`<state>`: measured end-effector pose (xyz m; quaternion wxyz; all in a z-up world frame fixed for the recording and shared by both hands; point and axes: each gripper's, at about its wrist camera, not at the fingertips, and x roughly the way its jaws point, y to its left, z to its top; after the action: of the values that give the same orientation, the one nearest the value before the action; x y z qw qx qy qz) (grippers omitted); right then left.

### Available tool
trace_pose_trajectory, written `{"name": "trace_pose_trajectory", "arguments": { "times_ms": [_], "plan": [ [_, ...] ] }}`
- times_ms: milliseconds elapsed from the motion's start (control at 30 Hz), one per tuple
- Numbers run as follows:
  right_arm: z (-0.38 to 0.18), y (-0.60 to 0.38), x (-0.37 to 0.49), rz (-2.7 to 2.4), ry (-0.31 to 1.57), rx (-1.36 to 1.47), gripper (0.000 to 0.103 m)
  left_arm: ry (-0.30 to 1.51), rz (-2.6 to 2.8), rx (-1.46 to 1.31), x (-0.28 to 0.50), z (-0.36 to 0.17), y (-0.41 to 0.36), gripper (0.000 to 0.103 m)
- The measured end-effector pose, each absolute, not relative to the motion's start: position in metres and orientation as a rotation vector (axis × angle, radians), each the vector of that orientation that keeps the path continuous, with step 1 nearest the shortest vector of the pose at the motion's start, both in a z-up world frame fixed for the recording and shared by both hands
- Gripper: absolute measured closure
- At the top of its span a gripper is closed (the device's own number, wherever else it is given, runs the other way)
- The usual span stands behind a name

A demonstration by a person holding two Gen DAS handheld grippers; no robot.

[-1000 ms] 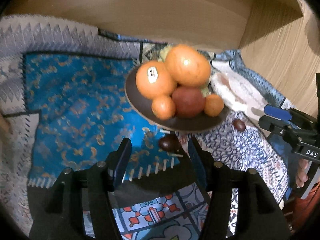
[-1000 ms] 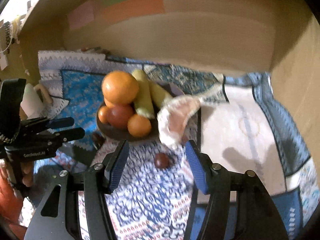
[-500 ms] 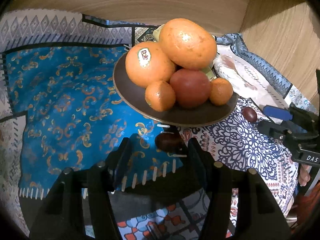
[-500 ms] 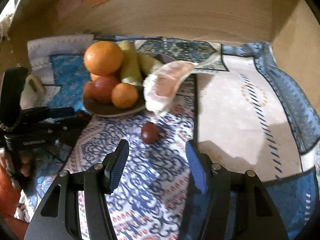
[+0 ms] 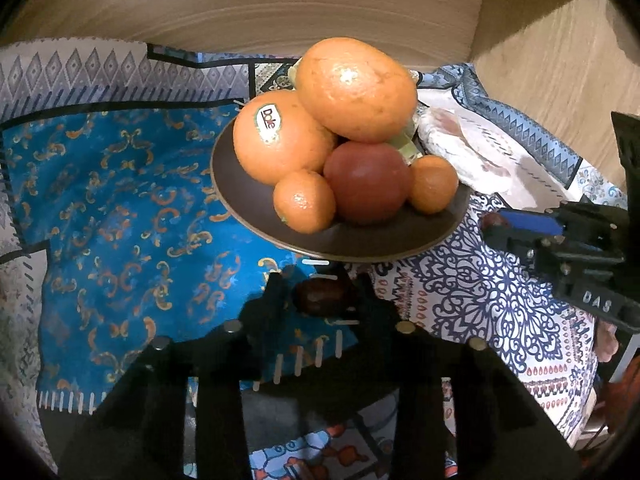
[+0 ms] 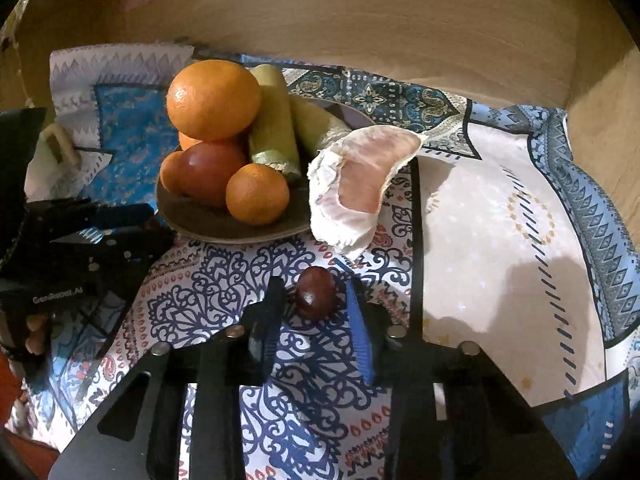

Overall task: Organize fruits
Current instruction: 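Grasp a dark red date with left tool while right tool grasps another date, then drop the date onto the plate with left tool while right tool drops its date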

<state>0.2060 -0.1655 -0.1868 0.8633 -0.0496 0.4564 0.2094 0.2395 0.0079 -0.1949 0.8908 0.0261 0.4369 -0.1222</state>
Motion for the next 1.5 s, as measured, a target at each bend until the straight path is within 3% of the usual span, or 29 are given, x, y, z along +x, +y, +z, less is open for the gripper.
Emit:
{"name": "trace_pose_trajectory", "arguments": {
  "times_ms": [1000,1500],
  "plan": [
    [-0.123,-0.145,0.212,0.516,0.772,-0.130,0.086,0.786,-0.159,0.015,0.244,-0.136,0.040,0.074],
    [-0.146,-0.139,0.245,0.506,0.836,-0.090,0.086,0.828,-0.196,-0.008,0.280,-0.150,0.038,0.074]
  ]
}}
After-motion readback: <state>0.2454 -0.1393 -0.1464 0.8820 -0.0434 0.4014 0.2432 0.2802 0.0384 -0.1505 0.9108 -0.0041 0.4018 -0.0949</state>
